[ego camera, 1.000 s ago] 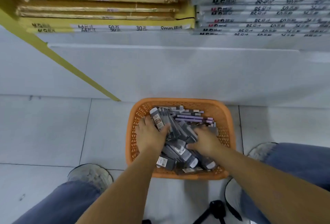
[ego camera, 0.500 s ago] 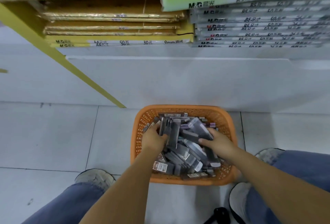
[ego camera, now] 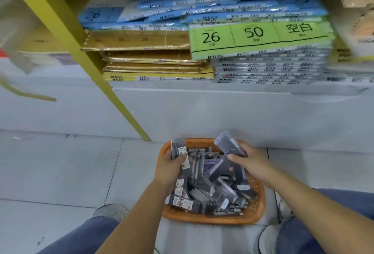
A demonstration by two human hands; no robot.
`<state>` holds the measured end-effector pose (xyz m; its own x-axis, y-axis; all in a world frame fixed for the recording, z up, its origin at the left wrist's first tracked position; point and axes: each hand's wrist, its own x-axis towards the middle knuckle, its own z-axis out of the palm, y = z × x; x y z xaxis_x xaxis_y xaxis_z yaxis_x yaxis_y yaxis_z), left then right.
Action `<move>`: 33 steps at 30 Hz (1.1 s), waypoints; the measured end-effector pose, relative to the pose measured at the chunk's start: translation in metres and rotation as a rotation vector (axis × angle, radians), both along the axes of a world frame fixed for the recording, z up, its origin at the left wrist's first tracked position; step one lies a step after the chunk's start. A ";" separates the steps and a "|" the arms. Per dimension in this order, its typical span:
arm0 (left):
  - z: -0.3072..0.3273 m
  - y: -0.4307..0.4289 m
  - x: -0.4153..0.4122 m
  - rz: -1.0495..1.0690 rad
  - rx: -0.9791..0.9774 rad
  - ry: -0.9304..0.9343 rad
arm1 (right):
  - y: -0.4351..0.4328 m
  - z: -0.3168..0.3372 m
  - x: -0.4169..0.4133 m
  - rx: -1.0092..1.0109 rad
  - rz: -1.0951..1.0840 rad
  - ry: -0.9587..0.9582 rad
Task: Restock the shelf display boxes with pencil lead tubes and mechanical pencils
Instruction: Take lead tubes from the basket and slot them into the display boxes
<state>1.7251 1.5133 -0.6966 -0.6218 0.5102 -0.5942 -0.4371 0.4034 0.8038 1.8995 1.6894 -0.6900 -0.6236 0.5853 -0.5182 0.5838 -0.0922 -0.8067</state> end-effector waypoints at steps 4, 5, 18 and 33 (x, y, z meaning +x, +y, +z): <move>0.058 0.005 -0.002 -0.057 0.129 -0.067 | 0.010 0.073 -0.007 0.047 0.141 0.071; 0.074 0.006 -0.002 -0.124 0.130 -0.061 | 0.010 0.092 -0.010 0.048 0.158 0.098; 0.243 0.006 0.004 -0.355 0.350 0.038 | -0.022 0.277 -0.042 0.283 0.178 0.584; 0.309 0.032 -0.011 -0.136 0.787 0.023 | -0.030 0.316 -0.074 0.492 0.296 0.696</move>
